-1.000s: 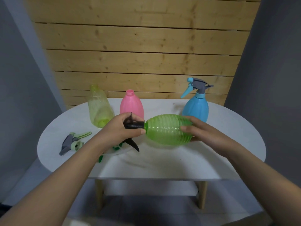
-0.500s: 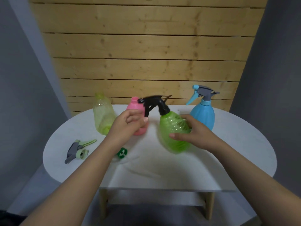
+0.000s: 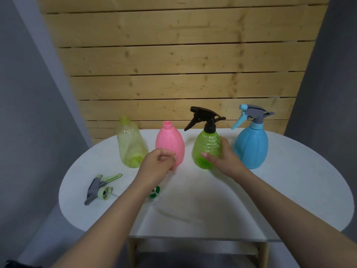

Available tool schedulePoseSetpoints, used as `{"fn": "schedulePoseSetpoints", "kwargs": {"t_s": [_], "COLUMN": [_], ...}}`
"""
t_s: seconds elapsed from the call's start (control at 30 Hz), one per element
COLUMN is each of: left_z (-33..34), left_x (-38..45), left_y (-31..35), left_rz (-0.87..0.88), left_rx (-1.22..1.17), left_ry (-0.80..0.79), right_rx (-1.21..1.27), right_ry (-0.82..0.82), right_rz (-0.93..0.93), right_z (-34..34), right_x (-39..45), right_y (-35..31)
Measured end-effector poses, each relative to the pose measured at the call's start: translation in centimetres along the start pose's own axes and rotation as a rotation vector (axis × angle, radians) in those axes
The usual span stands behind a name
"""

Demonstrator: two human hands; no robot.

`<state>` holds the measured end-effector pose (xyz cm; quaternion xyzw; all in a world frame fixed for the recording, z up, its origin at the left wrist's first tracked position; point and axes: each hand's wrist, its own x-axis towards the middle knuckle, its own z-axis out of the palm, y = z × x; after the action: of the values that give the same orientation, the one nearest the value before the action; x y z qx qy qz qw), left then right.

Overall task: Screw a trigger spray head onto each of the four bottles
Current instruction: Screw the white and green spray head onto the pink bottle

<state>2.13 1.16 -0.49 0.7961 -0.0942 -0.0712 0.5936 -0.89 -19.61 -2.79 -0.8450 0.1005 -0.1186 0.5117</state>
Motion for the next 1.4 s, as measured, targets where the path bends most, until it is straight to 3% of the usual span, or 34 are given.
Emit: {"fn": "schedulePoseSetpoints", "kwargs": {"t_s": [0.27,0.4,0.57,0.83,1.0,1.2,1.4], "left_z": [-0.1,-0.5,-1.7,-3.8,-4.5,-5.3,-5.0], "left_x": [-0.1,-0.3,-0.7,-2.1,-2.6,-2.1,-1.8], "left_y": [-0.2,-0.5,-1.2,-2.8,-3.7,-3.5,-3.4], "left_rz": [0.018,0.034,0.052,-0.091,-0.044,-0.109,-0.008], "left_rx": [0.035,0.11,0.348,0.947,0.876,0.83,0.534], "left_ry": [-0.005,0.003,0.039,-0.109,-0.097,-0.169,-0.18], "right_rx": [-0.037,-0.16,-0.174,-0.166,-0.279,-0.309,-0.372], "right_ry": [-0.022,0.056,0.175,-0.084,-0.235,-0.329,-0.375], "right_rz": [0.071,0.147,0.119,0.108,0.051,-0.004,0.023], "right_z": [0.0,-0.3,-0.1,2.4,4.3,5.7,6.4], "right_x": [-0.3,-1.4,-4.4,-6.6,-7.5,-8.1,-8.4], "right_y": [-0.1,-0.3,-0.9,-3.0,-3.9,-5.2,-4.8]}}
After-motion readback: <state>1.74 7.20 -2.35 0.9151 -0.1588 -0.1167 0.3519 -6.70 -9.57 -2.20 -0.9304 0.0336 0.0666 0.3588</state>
